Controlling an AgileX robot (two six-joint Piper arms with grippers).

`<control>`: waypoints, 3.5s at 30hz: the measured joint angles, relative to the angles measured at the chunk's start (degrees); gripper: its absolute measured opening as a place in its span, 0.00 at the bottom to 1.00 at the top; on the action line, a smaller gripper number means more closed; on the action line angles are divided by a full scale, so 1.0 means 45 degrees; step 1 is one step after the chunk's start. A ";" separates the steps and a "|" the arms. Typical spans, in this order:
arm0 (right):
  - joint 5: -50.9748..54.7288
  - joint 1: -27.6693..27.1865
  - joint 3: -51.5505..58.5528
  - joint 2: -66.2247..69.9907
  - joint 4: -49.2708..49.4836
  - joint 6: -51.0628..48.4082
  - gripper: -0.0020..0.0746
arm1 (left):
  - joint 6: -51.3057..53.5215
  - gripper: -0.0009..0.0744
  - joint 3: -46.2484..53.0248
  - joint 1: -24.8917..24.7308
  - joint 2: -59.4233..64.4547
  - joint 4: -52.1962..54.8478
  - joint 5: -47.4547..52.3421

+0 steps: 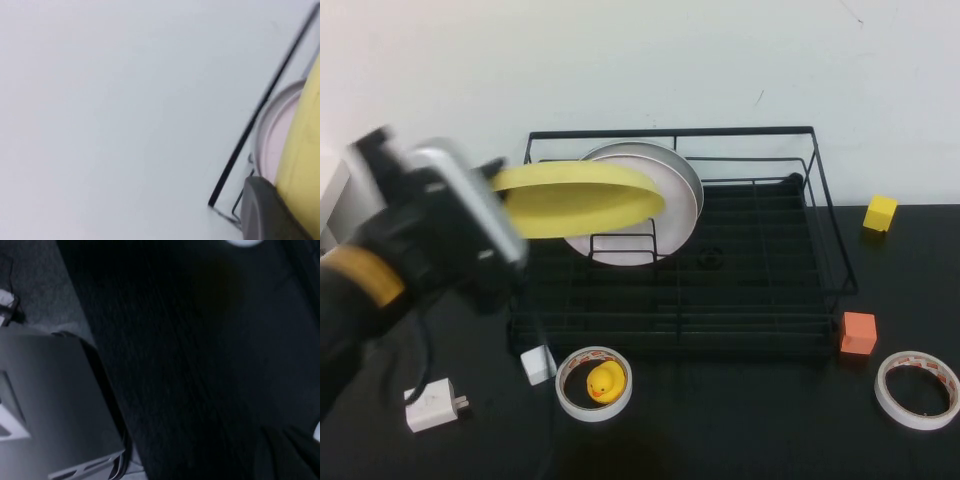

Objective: Place plate on rack
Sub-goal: Place the plate on the rack

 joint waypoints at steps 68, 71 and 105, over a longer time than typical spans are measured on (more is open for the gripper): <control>-0.0027 0.0000 0.1598 -0.0636 0.0044 0.1229 0.03 | 0.0172 0.07 -0.4743 -0.0129 0.7361 0.0958 -0.1722; 0.0001 0.0000 0.1598 -0.0636 0.0291 0.1229 0.03 | 0.0037 0.07 -0.4743 -0.0129 0.7361 0.0962 -0.1500; -0.0150 0.0000 0.1598 -0.0636 0.1596 0.0730 0.03 | -0.0715 0.38 -0.4809 -0.0129 0.8145 0.0401 -0.1387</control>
